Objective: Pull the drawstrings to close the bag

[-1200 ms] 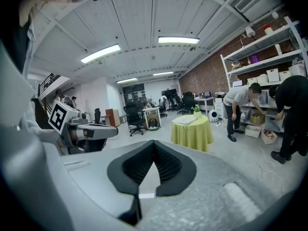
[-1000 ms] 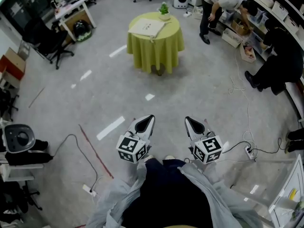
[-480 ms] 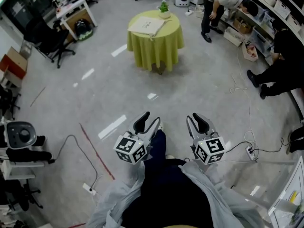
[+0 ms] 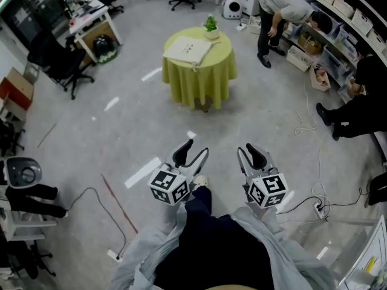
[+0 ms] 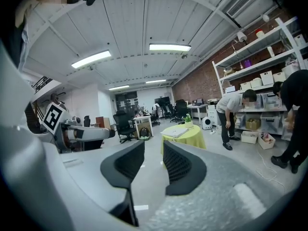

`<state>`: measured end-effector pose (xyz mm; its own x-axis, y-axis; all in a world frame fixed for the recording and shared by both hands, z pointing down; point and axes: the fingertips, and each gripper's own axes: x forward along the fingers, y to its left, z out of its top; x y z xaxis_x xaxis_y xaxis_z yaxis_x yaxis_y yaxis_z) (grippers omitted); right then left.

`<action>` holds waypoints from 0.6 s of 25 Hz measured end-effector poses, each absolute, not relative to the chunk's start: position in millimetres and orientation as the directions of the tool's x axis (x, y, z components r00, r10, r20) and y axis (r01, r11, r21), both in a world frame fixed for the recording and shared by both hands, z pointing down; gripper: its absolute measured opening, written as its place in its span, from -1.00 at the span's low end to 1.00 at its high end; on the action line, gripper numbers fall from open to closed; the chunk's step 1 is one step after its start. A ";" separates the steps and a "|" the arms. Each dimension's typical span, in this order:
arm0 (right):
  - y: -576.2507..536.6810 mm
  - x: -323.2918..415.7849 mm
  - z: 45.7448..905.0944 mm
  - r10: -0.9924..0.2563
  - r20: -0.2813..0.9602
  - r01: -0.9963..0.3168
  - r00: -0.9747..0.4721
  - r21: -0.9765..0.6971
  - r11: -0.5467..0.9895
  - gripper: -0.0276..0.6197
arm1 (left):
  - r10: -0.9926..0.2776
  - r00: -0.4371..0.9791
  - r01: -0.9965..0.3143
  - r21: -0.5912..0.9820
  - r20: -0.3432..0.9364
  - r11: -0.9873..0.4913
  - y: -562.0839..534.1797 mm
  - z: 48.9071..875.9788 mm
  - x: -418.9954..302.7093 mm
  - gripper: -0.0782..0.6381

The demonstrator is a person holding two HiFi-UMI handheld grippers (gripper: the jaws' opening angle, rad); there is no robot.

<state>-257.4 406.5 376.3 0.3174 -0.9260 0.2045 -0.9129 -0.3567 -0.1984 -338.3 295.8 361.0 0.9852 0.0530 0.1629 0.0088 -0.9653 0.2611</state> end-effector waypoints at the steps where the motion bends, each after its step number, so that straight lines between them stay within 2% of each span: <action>1: 394.7 -249.1 372.7 -0.927 0.201 -0.914 0.316 -0.199 -0.355 -0.52 | 0.052 0.985 0.009 0.255 0.162 -0.967 282.8 357.3 -329.7 -0.12; 15: 274.4 -167.0 369.8 -0.903 0.201 -0.886 0.380 -0.203 -0.417 -0.51 | 0.049 0.981 0.001 0.248 0.188 -0.969 142.1 360.8 -255.4 -0.17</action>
